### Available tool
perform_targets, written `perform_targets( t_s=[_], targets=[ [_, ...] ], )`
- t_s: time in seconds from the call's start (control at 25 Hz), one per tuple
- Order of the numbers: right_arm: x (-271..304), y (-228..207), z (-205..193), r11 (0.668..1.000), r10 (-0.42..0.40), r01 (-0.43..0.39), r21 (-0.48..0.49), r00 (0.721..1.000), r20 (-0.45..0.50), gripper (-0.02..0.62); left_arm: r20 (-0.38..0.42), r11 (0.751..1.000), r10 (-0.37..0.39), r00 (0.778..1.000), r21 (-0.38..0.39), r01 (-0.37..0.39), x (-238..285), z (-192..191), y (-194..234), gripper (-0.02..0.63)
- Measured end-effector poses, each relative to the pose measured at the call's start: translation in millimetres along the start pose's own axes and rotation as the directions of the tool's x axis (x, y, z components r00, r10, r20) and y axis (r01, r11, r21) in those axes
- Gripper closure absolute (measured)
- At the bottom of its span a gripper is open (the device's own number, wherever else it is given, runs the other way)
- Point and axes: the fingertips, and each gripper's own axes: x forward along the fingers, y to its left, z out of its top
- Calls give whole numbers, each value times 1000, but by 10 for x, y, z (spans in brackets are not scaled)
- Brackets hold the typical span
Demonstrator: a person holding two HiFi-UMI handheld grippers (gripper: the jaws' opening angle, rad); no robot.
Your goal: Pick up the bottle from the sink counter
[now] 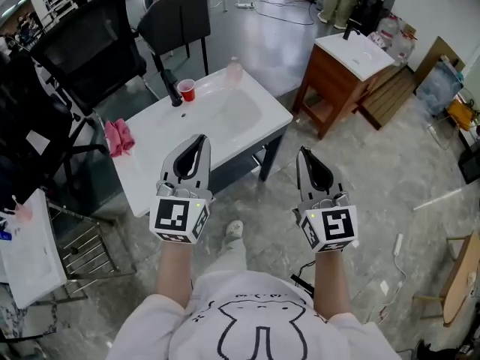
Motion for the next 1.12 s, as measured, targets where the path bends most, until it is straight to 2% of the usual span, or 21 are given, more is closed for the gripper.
perform_targets(
  t_s=[0.56,0.92,1.12],
  targets=[
    [1798,-306,-166,999,25,-26,-21,998,-53,565,-16,999,3,1000,-39,-3,1404,-318,1174,597],
    [2329,-327,-300,999,48,-49,-20,997,-68,565,-28,998,6,1000,-58,-8,1773,-507,1525,597],
    [2509,-378,-372,999,51,-52,-5,996,-69,564,-41,999,13,999,-31,-14,1908,-561,1635,597]
  ],
)
